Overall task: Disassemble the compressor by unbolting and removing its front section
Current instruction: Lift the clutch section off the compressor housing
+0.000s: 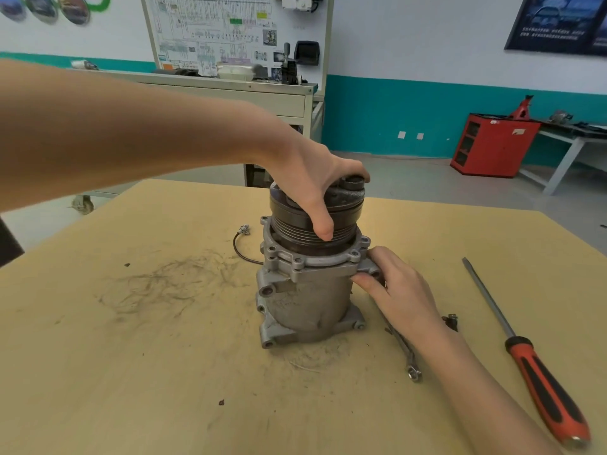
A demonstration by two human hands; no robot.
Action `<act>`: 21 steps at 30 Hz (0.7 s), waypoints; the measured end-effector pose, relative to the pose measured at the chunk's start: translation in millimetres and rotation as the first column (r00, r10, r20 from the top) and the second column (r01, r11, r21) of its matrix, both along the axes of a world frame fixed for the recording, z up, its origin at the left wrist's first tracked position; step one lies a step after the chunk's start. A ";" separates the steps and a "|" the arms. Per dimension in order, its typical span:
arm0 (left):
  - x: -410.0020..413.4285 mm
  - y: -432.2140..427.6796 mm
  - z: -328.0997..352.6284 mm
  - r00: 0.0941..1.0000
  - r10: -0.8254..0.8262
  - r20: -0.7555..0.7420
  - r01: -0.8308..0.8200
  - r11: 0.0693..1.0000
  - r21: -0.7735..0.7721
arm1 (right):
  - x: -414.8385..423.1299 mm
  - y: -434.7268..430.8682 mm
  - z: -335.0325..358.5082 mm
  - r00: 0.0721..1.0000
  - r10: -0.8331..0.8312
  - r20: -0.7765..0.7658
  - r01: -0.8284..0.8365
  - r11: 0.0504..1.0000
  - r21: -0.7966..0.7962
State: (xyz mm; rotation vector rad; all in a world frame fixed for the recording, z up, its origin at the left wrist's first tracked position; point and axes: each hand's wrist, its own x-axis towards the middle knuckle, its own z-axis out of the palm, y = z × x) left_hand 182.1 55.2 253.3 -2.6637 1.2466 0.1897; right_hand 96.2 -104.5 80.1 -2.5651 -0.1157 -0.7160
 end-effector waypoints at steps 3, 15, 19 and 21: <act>-3.5 2.2 6.6 0.997 -0.051 -0.051 0.053 0.998 0.034 | -14.3 15.3 2.0 0.995 -0.053 0.083 0.054 0.998 -0.014; -26.2 6.3 -12.4 0.999 0.043 -0.014 -0.044 0.992 -0.120 | -32.4 4.4 28.0 0.950 0.162 -0.268 -0.034 0.904 0.426; -22.1 3.3 -8.8 0.995 0.052 -0.088 -0.063 0.990 -0.125 | -14.2 11.1 25.1 0.822 0.474 -0.314 -0.170 0.732 0.659; -19.5 2.7 -7.4 0.996 0.035 -0.085 -0.045 0.992 -0.117 | -11.1 13.0 18.8 0.816 0.506 -0.279 -0.156 0.658 0.737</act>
